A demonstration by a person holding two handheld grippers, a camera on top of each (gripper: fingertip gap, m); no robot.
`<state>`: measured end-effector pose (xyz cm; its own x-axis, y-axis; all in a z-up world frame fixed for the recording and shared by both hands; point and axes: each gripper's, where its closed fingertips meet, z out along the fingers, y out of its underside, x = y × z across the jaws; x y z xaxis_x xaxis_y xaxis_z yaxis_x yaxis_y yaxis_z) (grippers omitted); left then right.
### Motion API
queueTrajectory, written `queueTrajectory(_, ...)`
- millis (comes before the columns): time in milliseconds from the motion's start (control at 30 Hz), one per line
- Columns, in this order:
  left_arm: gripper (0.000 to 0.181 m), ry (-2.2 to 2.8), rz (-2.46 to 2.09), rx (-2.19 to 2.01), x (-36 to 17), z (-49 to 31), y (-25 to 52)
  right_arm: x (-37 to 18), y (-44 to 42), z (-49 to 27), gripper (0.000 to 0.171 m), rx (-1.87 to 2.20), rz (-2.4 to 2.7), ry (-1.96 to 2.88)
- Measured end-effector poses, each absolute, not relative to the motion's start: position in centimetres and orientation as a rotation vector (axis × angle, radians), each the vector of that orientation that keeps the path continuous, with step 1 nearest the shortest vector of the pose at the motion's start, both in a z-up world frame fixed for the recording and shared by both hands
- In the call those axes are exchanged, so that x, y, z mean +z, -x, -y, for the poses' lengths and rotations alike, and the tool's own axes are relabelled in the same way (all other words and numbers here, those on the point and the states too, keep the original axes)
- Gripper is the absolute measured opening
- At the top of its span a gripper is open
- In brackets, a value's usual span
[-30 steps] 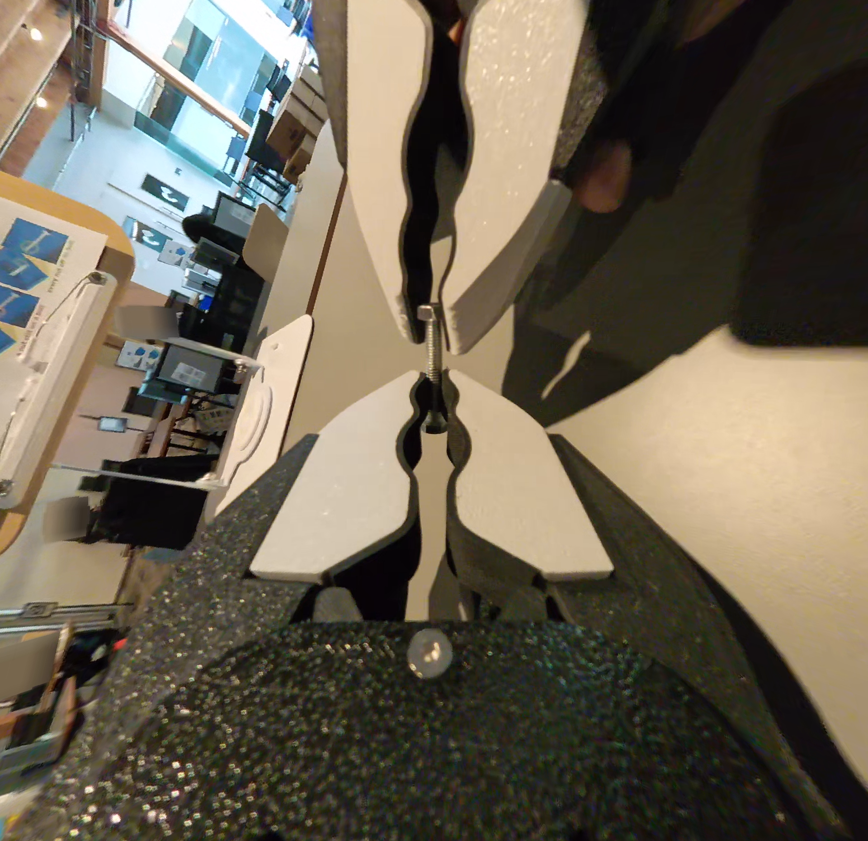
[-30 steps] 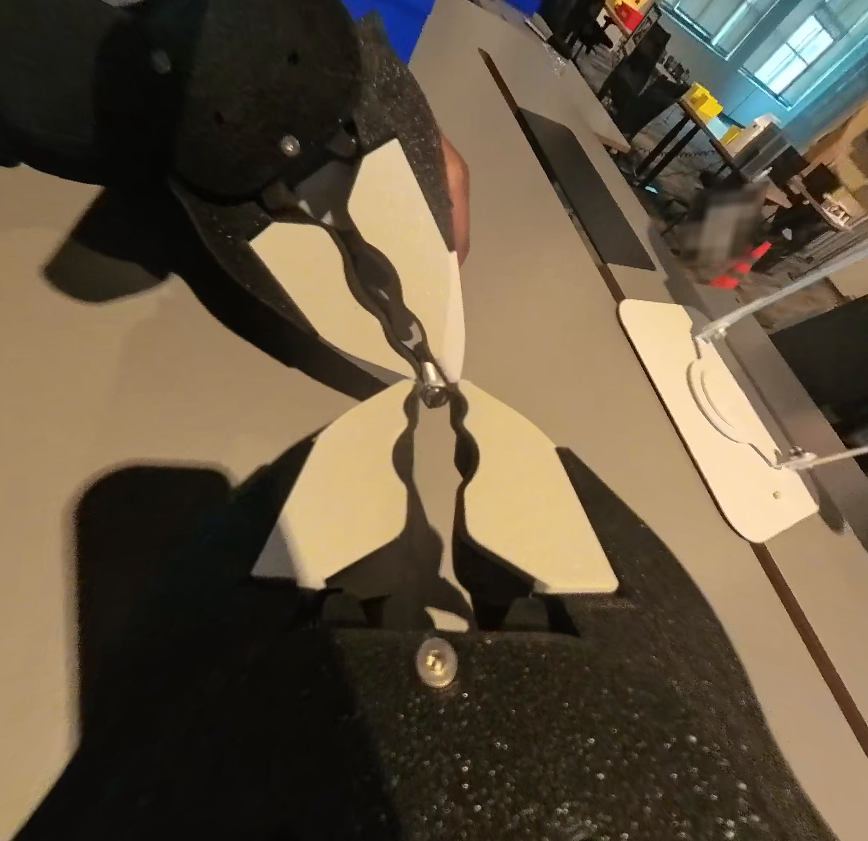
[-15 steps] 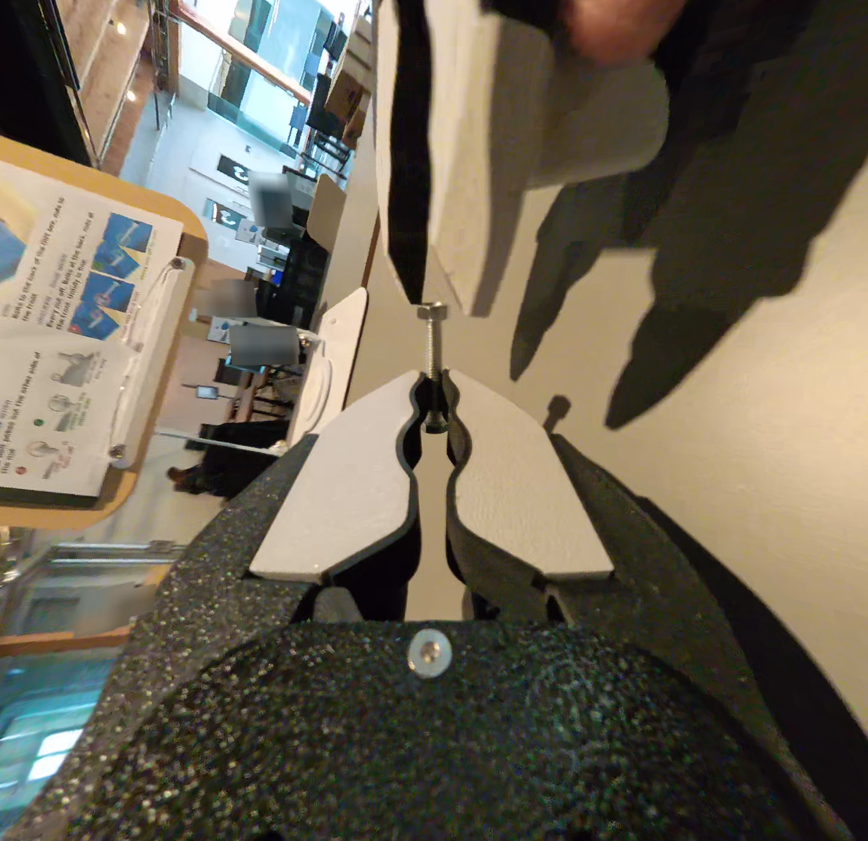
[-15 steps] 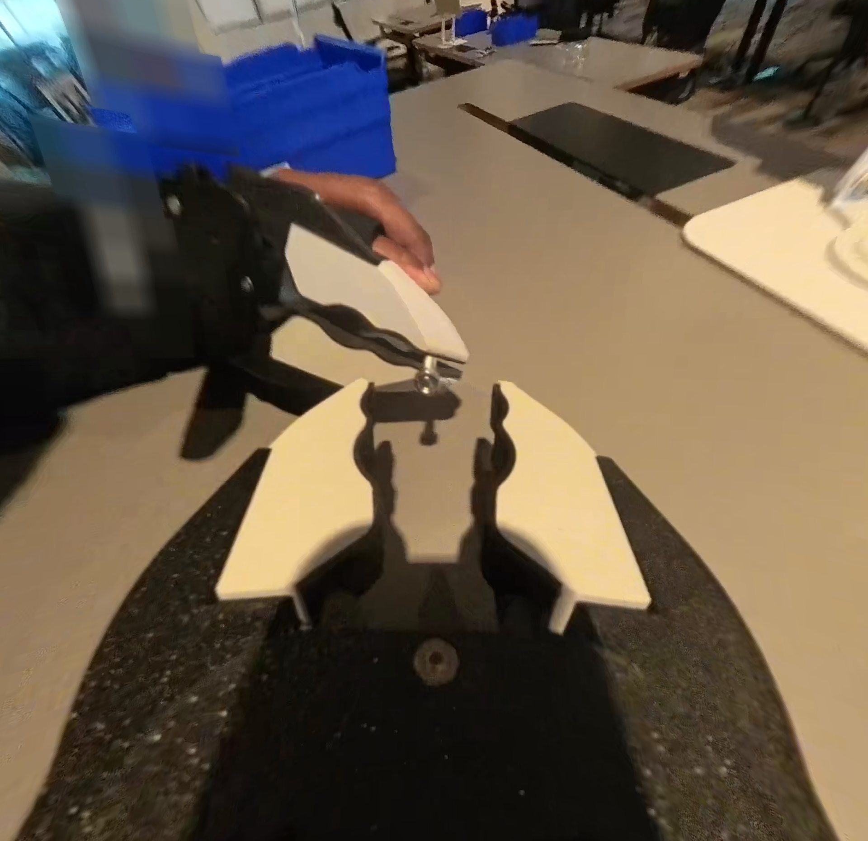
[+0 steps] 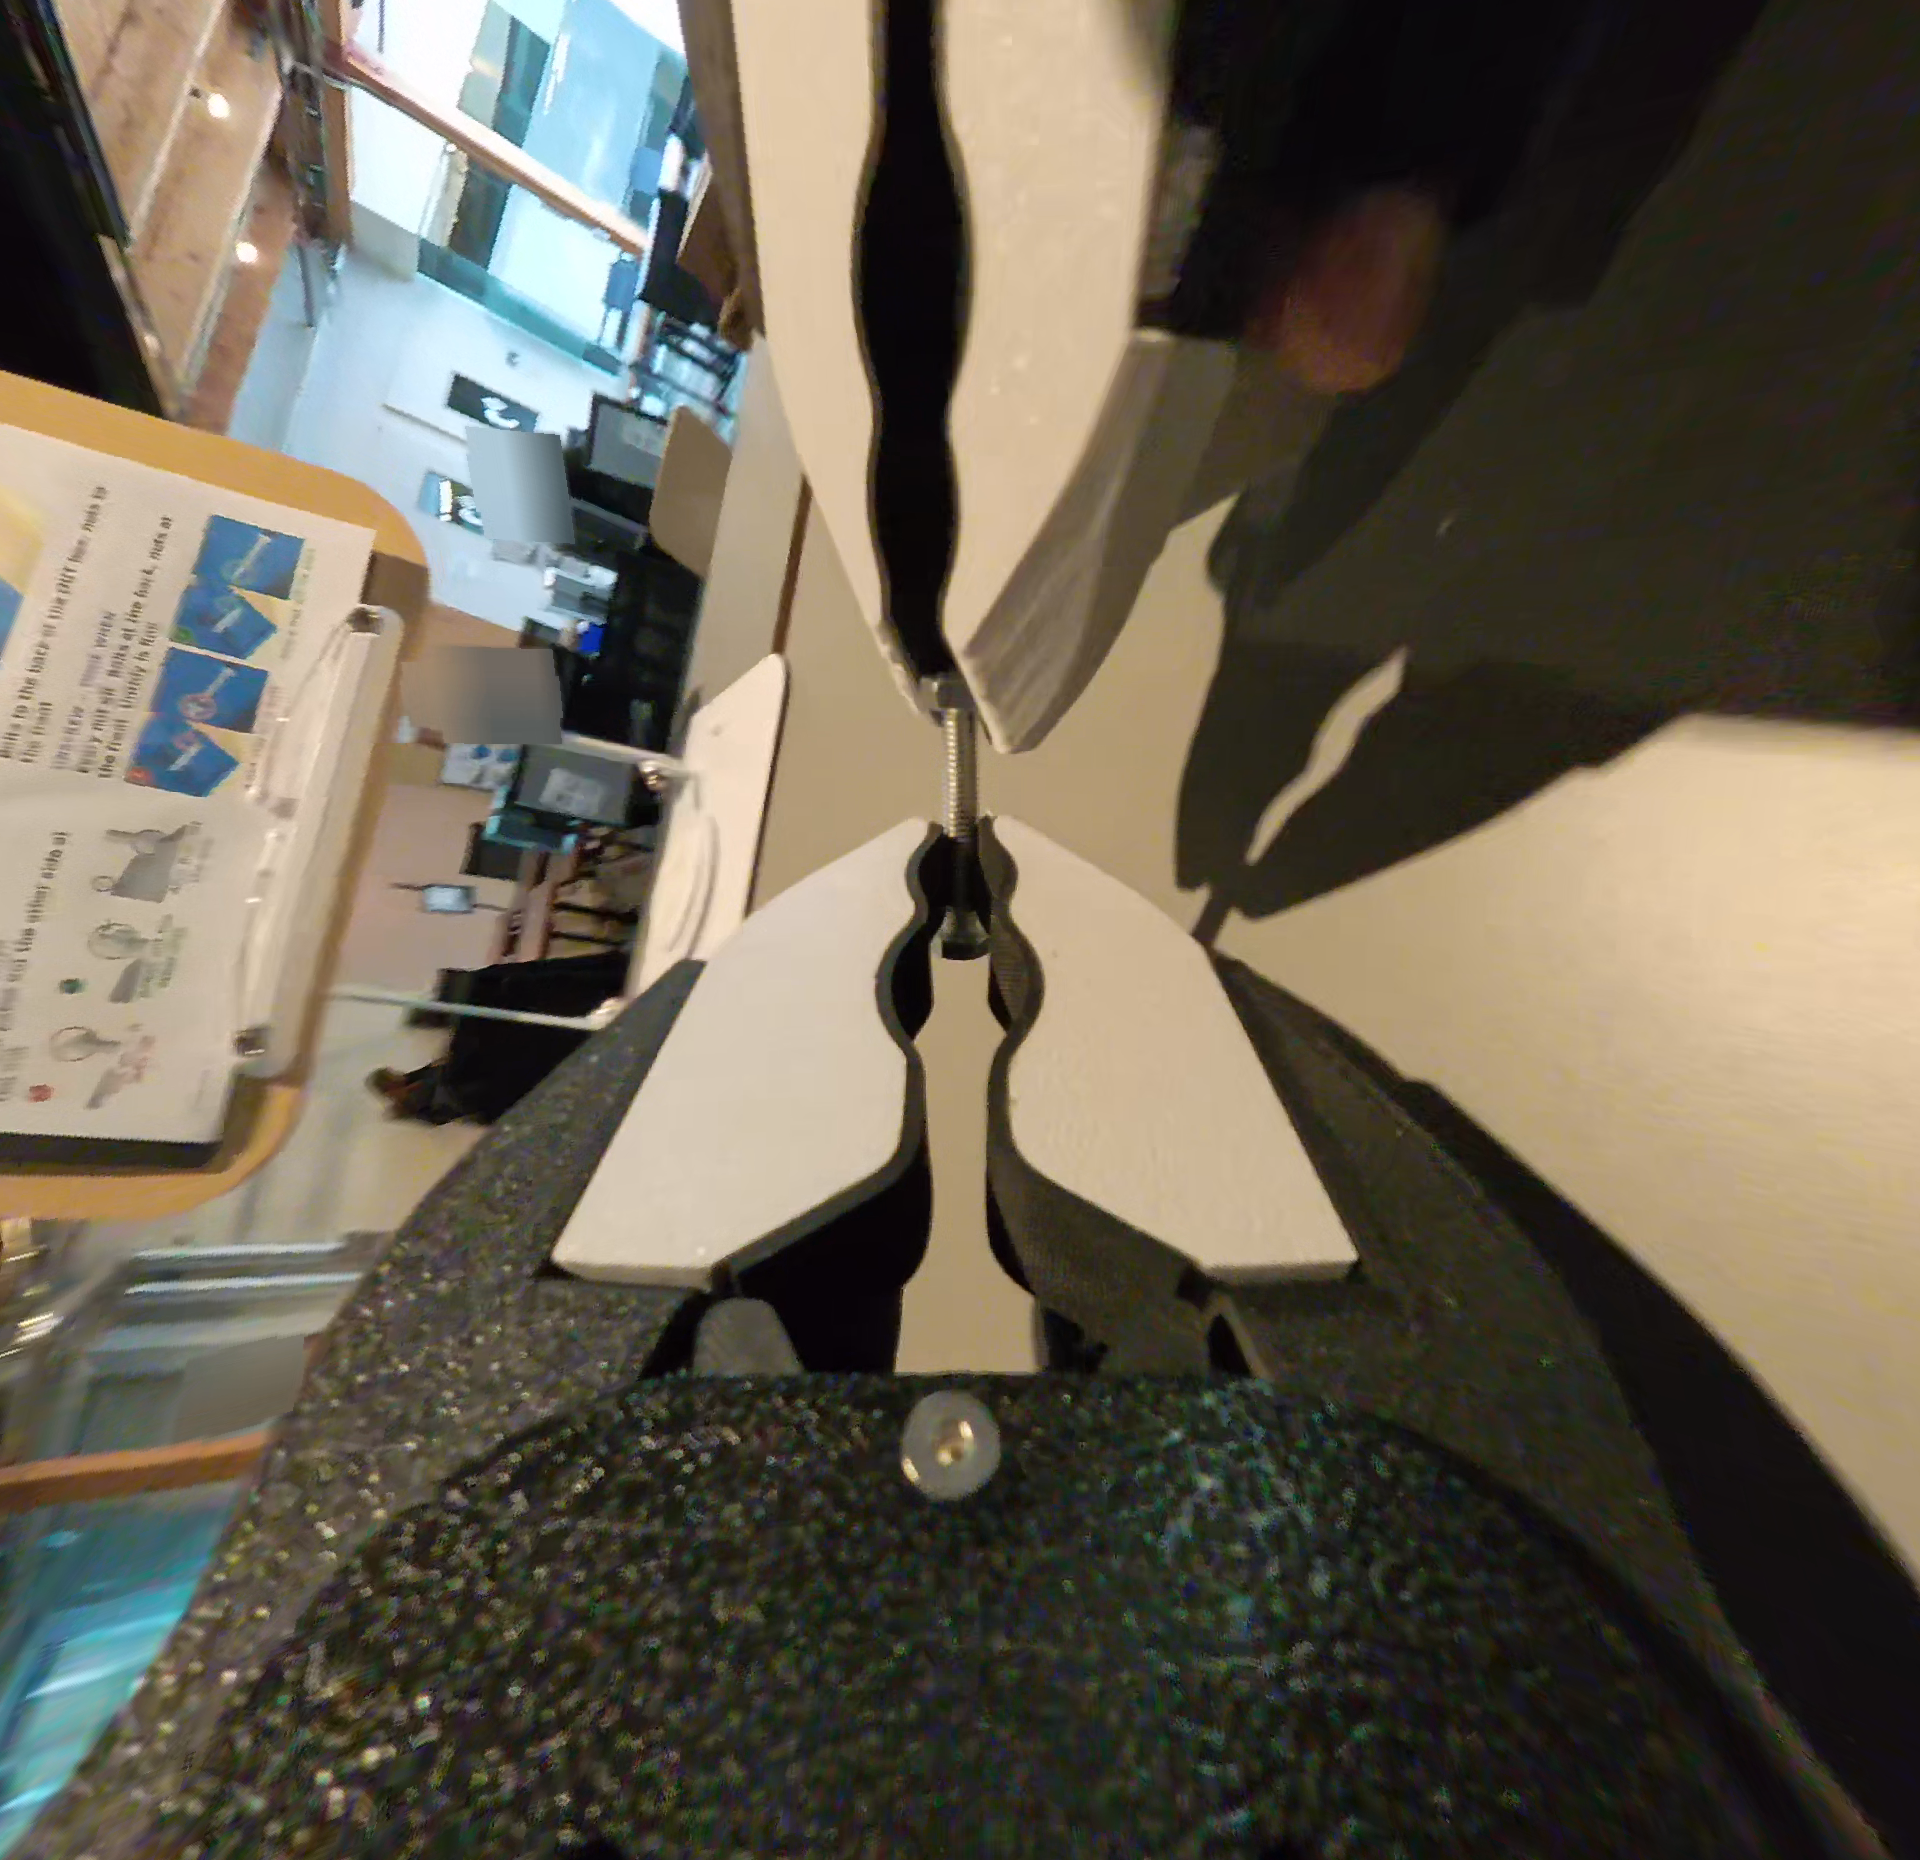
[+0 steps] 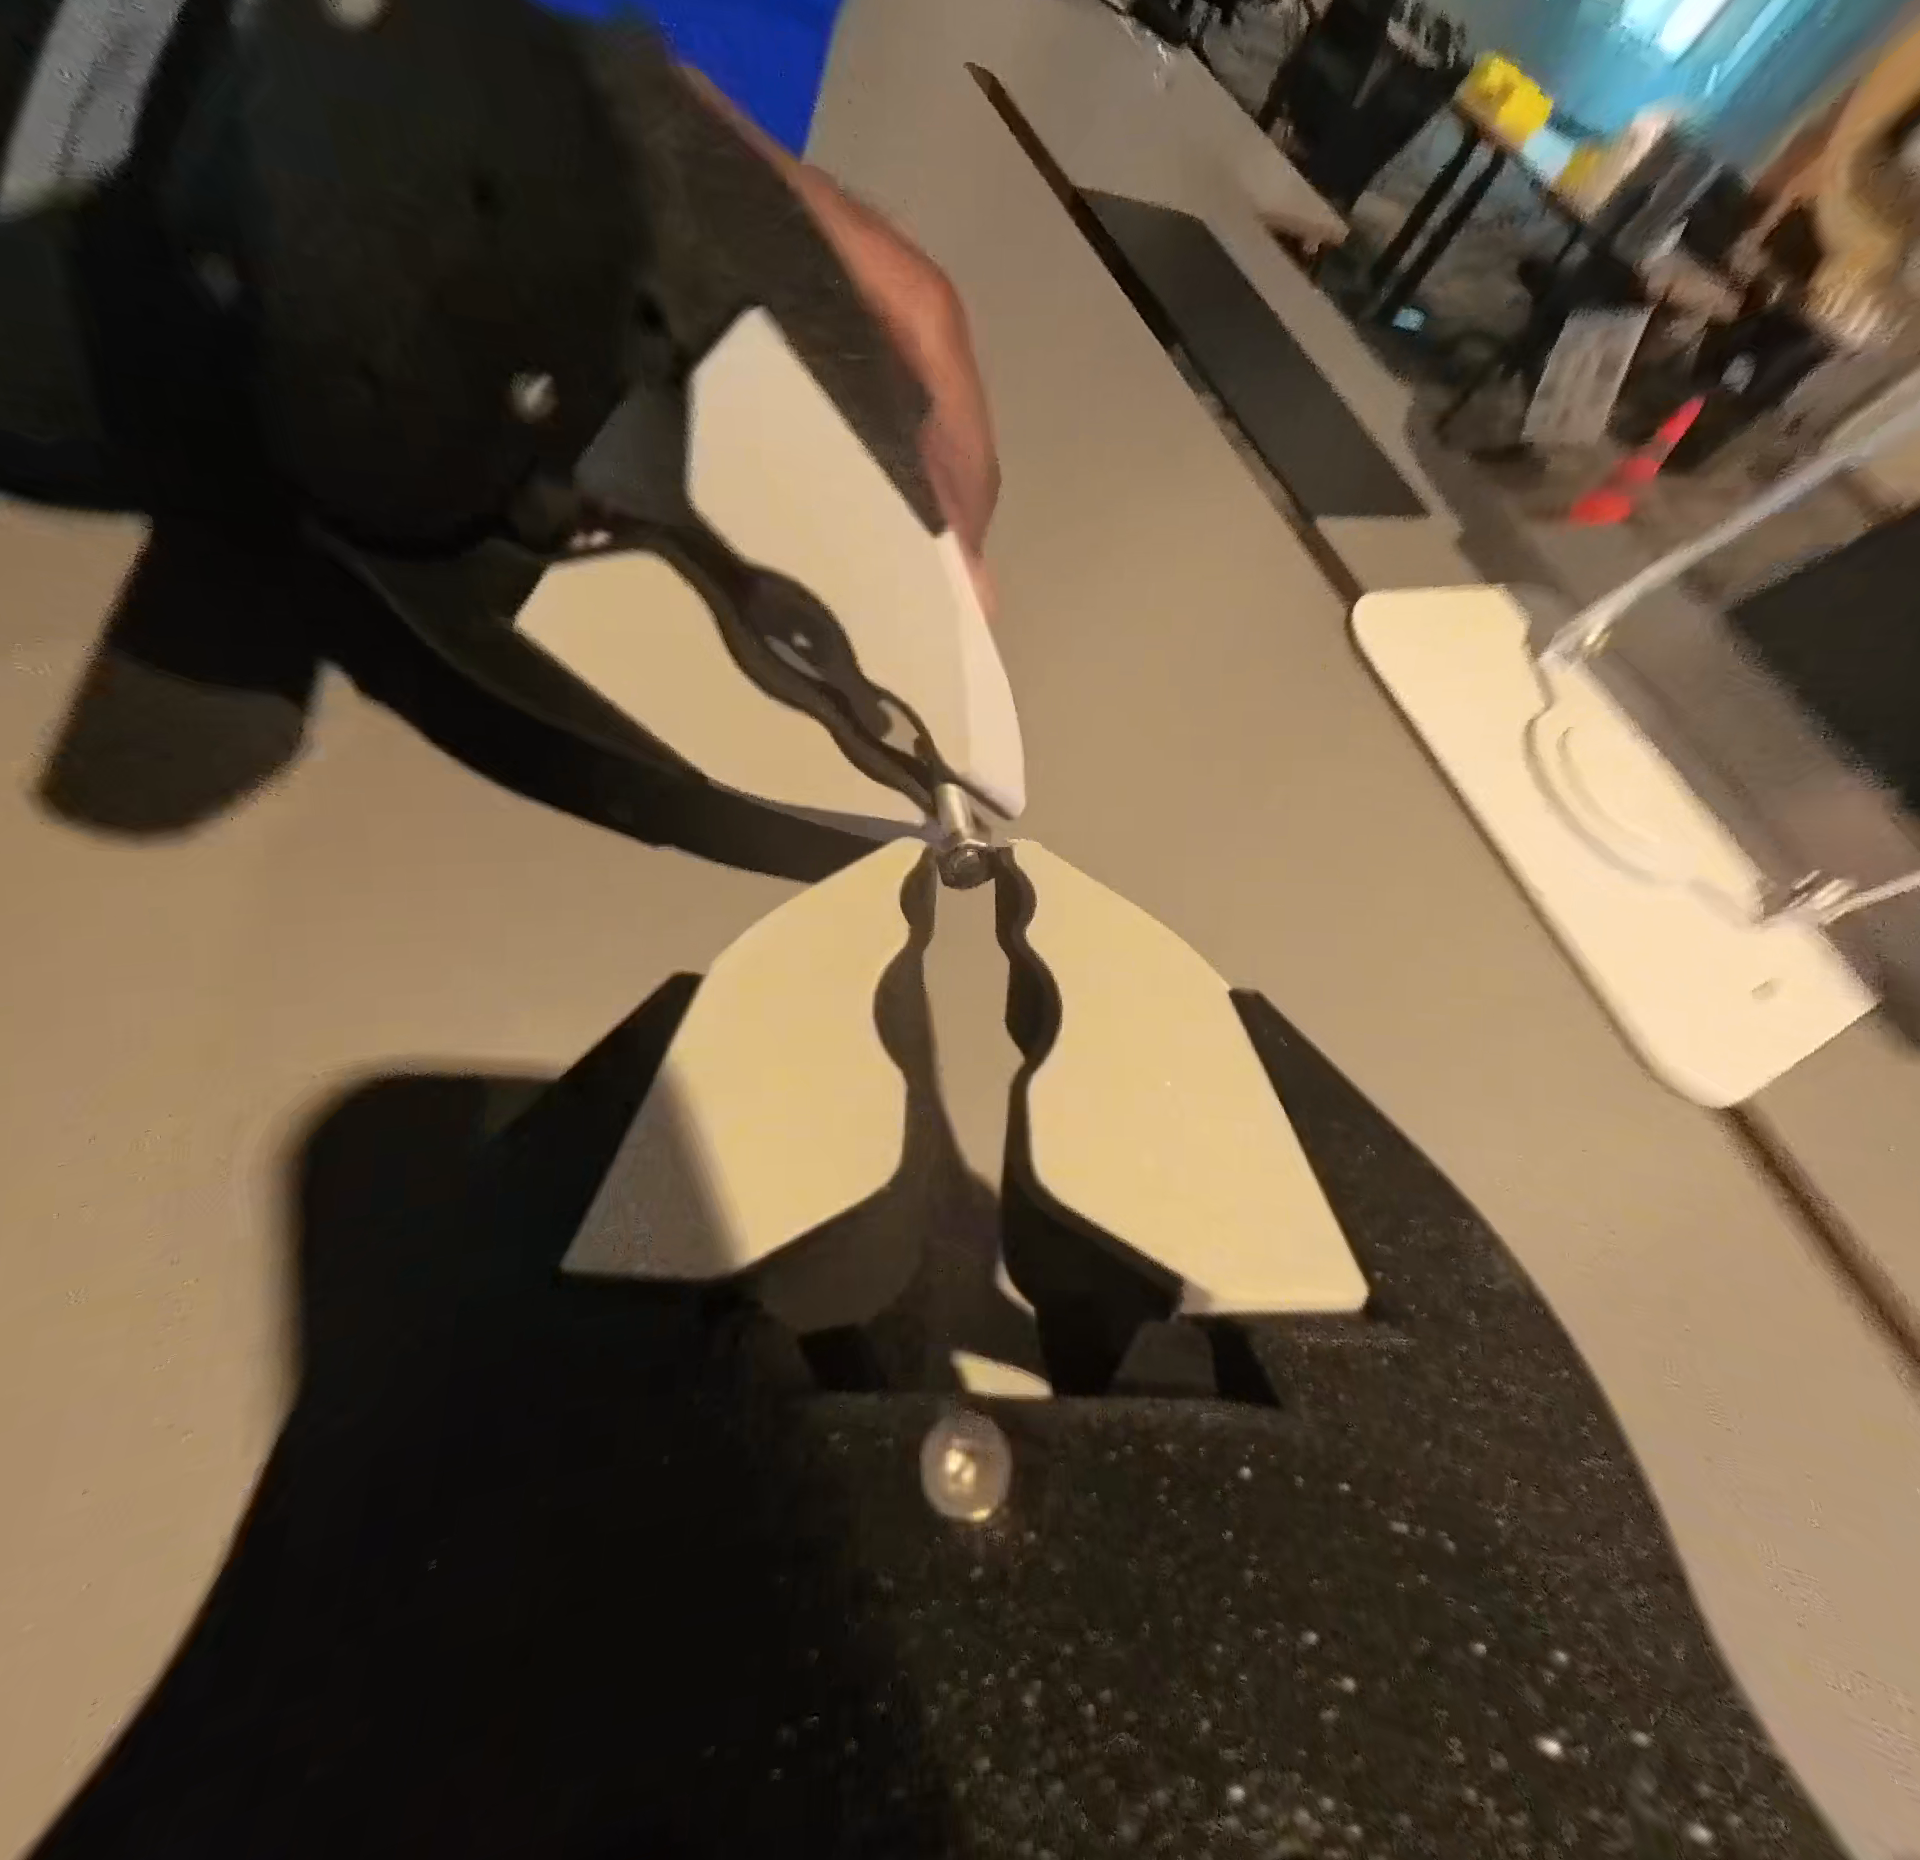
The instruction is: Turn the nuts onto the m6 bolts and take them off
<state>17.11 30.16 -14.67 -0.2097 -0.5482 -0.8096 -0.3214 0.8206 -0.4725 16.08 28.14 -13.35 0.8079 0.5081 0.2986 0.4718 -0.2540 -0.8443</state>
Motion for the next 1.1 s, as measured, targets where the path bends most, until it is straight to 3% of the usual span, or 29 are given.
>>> queueTrajectory(233, 0.006, 0.624, -1.760, -0.082, -13.9, -30.5, -17.7, -12.6, -16.3, -28.2, 0.012, 0.811, 0.181, 1.947)
queueTrajectory(267, 0.006, 0.639, -1.759, -0.092, -14.0, -30.5, -17.8, -12.3, -16.2, -28.2, 0.016, 0.839, 0.198, 1.924)
queueTrajectory(333, 0.006, 0.693, -1.772, -0.117, -14.5, -30.9, -17.7, -11.9, -16.3, -28.3, 0.041, 0.799, 0.266, 1.891)
queueTrajectory(433, 0.006, 0.756, -1.784, -0.220, -14.9, -30.8, -17.6, -12.2, -16.7, -28.4, 0.049, 0.552, 0.462, 1.877)
queueTrajectory(600, 0.005, 0.827, -1.800, -0.378, -15.1, -30.6, -17.4, -13.3, -16.6, -28.2, 0.041, 0.180, 0.765, 1.846)
queueTrajectory(833, 0.006, 0.767, -1.836, -0.381, -15.3, -29.8, -17.3, -13.8, -16.5, -28.1, 0.010, -0.054, 0.866, 1.830)
queueTrajectory(967, 0.006, 0.681, -1.809, -0.166, -14.7, -30.6, -17.4, -13.9, -16.7, -28.3, 0.009, 0.066, 0.692, 1.940)
queueTrajectory(1100, 0.006, 0.597, -1.771, 0.020, -14.0, -31.0, -17.6, -13.7, -16.5, -28.2, 0.010, 0.549, 0.271, 2.014)
